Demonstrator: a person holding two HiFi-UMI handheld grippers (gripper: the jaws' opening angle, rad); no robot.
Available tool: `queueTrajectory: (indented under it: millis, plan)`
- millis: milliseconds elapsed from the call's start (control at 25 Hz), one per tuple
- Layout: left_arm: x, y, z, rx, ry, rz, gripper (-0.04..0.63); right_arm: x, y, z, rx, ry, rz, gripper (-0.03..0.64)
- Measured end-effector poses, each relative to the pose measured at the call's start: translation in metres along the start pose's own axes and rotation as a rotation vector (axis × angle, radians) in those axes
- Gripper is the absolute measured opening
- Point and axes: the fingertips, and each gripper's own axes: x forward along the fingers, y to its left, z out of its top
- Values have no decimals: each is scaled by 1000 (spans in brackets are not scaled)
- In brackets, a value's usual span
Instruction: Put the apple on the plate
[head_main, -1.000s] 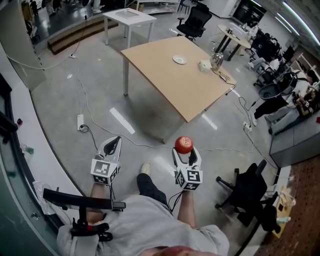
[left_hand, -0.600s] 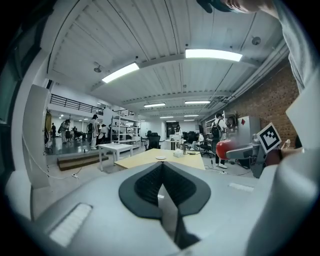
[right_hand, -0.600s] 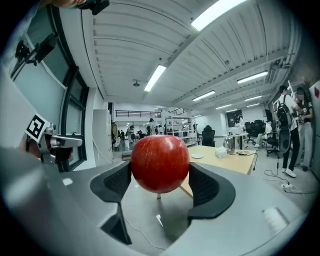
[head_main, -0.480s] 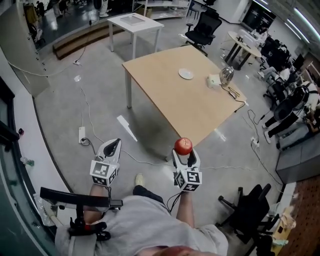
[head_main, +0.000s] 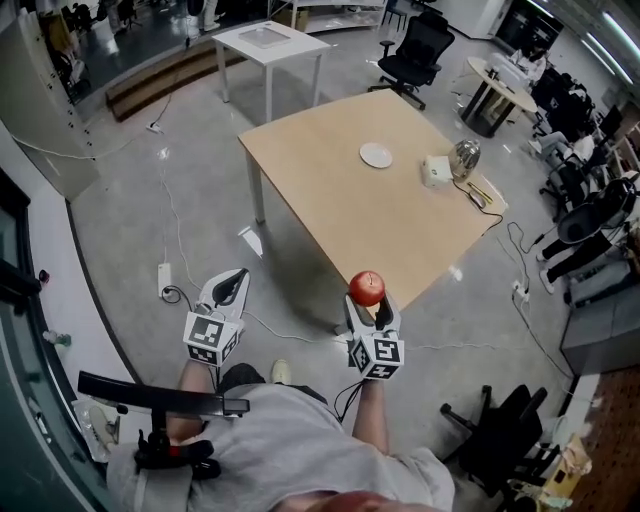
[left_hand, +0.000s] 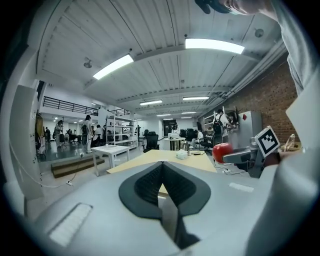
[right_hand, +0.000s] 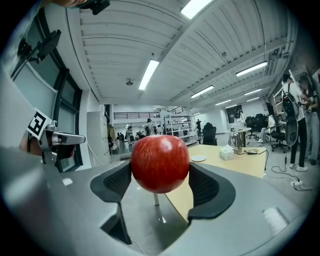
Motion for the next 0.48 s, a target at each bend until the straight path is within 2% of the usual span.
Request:
queueTrajectory:
  millis: [320,480]
  plan:
    - [25,-14,21,2,-13,-56,20,-9,-16,19,-10,-11,-48,364]
    - [70,-3,16,-2,-25,-113,20,13,-34,21,-24,-21,-108,364]
